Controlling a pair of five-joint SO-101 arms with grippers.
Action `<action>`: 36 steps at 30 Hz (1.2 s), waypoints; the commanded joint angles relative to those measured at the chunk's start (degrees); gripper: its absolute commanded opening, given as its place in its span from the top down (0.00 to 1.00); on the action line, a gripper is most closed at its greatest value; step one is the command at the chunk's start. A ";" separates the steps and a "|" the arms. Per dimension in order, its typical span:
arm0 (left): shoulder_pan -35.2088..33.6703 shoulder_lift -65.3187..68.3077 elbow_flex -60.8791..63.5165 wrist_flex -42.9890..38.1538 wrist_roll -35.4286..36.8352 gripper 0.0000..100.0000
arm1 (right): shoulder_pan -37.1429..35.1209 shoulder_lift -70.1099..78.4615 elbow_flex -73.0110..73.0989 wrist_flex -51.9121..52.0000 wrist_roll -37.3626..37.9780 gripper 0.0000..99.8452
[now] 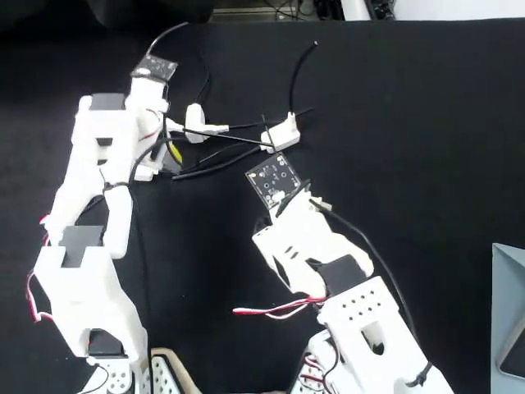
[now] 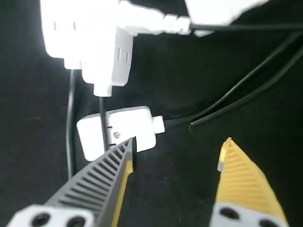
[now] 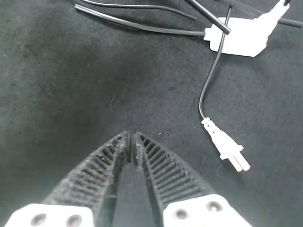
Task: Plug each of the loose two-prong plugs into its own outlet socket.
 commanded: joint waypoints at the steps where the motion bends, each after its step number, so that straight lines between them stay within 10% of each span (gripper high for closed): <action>1: -1.71 -2.81 7.34 -11.34 -0.35 0.72 | 0.53 -0.66 -0.31 -0.97 0.35 0.99; 8: -8.40 0.62 12.88 -25.76 -0.44 0.71 | 0.53 -0.66 -0.31 -0.97 0.35 0.99; 36: -8.84 7.30 3.03 -12.66 11.16 0.72 | 0.53 -0.66 -0.31 -0.97 0.35 0.99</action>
